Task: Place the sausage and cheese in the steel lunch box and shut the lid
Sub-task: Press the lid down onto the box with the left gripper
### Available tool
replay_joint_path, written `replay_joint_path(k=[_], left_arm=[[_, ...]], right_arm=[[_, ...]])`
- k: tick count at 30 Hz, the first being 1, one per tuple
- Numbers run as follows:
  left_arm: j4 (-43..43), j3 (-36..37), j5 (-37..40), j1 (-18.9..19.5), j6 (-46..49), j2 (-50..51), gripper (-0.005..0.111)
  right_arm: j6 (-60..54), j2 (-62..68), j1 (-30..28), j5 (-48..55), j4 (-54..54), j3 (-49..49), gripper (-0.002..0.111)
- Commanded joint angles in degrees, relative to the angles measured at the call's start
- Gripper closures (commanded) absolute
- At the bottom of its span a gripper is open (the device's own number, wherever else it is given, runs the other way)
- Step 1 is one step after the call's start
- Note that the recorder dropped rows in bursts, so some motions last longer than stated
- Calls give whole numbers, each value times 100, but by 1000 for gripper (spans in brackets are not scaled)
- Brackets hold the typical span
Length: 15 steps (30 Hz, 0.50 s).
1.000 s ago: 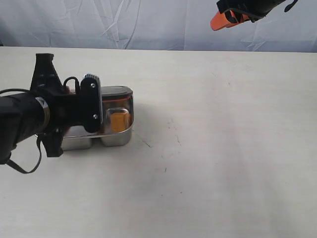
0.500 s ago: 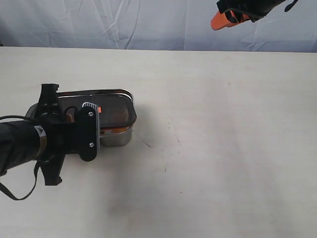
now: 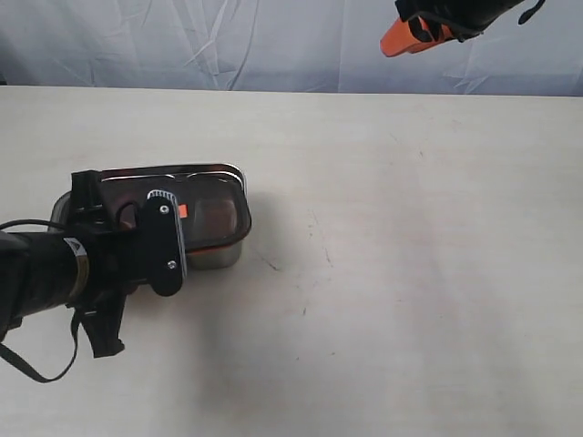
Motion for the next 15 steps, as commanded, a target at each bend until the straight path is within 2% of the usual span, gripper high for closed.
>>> replay_joint_path(k=[1,4,6,11,13,15], left_arm=[[-515,102,-242,-8,-180,220,82],[-504,102,-167,-8,-180,220,68],[-504,102,-110,-8,-180,220,62],[-337,102,210,-8,-180,220,61],[50,88,479,3,-221,220,61],[461,-34,609,146,-647,220,61]], right_arm=[[-43,-59,-38,176,47,8,65],[-43,-59,-38,202,59,8,65],[-43,-59,-38,201,104,8,65],[-43,-59,-38,216,187,8,65],[-43,-59,-38,247,187,8,65],[-43,-59,-38,257,187,8,65]])
